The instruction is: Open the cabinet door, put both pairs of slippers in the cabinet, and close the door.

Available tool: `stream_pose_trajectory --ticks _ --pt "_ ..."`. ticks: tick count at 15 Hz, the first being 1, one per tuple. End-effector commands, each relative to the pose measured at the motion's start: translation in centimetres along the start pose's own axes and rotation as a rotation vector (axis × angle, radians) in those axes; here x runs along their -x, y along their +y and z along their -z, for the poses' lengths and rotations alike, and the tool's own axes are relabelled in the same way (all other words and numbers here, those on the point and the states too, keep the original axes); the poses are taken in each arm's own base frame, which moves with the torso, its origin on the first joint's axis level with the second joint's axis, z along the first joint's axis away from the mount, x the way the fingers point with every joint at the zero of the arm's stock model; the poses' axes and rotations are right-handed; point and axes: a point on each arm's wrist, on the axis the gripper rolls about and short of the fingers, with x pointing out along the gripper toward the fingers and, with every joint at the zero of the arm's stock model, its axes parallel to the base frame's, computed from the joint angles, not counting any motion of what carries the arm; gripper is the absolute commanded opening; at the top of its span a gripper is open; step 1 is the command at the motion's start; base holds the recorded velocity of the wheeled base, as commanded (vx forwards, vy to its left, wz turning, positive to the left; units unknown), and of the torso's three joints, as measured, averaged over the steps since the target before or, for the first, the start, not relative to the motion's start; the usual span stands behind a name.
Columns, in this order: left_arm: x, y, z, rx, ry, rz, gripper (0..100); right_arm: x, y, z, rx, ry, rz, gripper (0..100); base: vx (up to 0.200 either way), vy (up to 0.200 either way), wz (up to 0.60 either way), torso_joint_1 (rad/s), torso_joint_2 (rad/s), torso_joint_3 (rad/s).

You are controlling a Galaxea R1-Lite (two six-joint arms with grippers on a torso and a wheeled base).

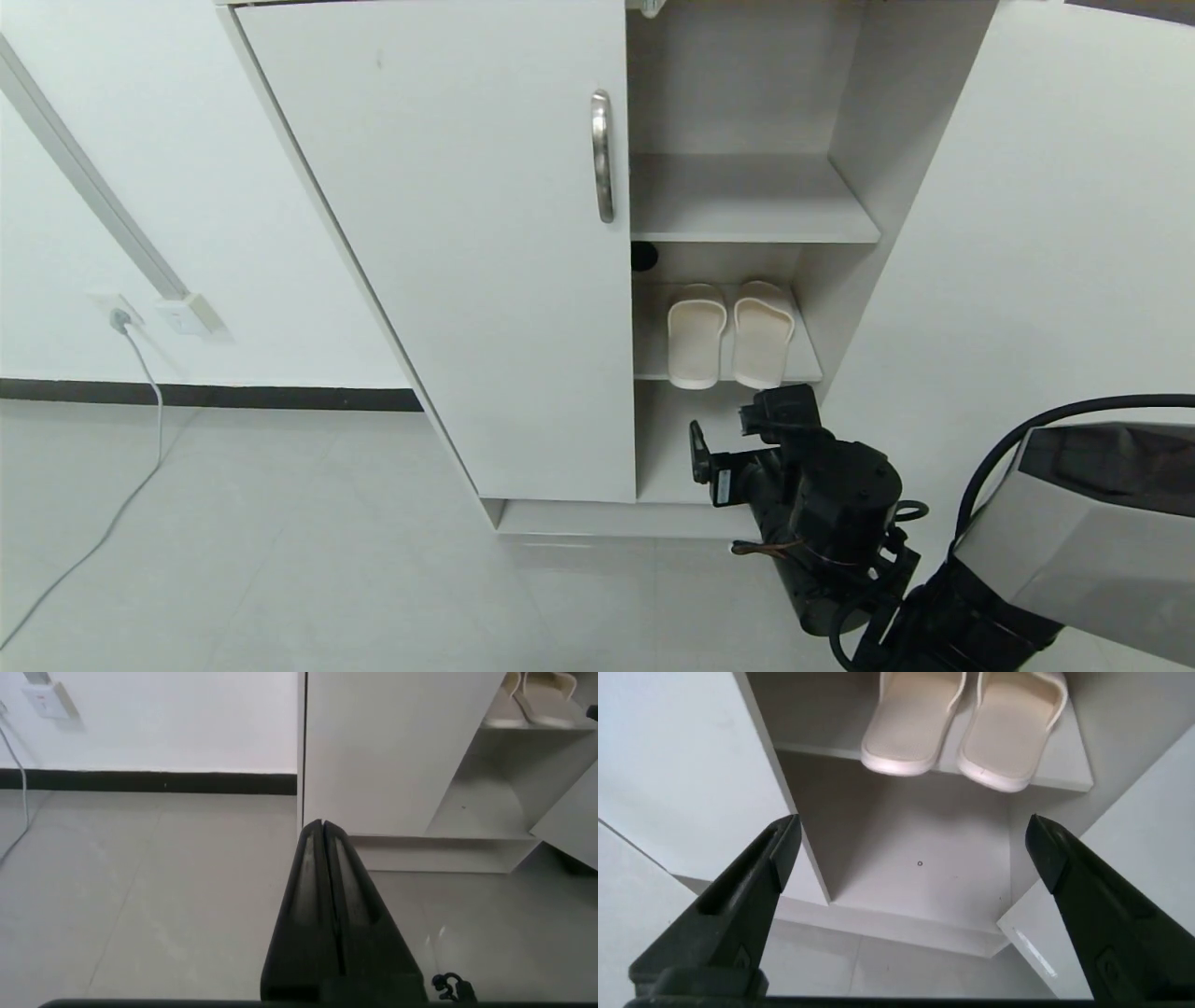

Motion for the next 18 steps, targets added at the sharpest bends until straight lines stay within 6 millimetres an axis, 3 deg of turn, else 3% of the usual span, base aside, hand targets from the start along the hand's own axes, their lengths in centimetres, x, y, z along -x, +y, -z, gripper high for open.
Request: stream_pose_trajectory --ticks 1,12,18 --pt "0.0 0.0 0.0 0.000 0.002 0.001 0 0.0 0.0 0.1 0.001 0.002 0.000 100 0.000 0.000 0.00 0.002 0.00 0.188" --pt "0.0 0.0 0.0 -0.006 0.002 -0.001 0 1.1 -0.8 0.0 0.047 0.028 -0.052 100 0.000 0.000 0.00 0.000 0.00 0.205" --pt "0.0 0.0 0.0 -0.005 0.002 0.001 0 1.5 -1.1 0.0 0.060 0.046 -0.063 100 0.000 0.000 0.00 0.001 0.00 0.022"
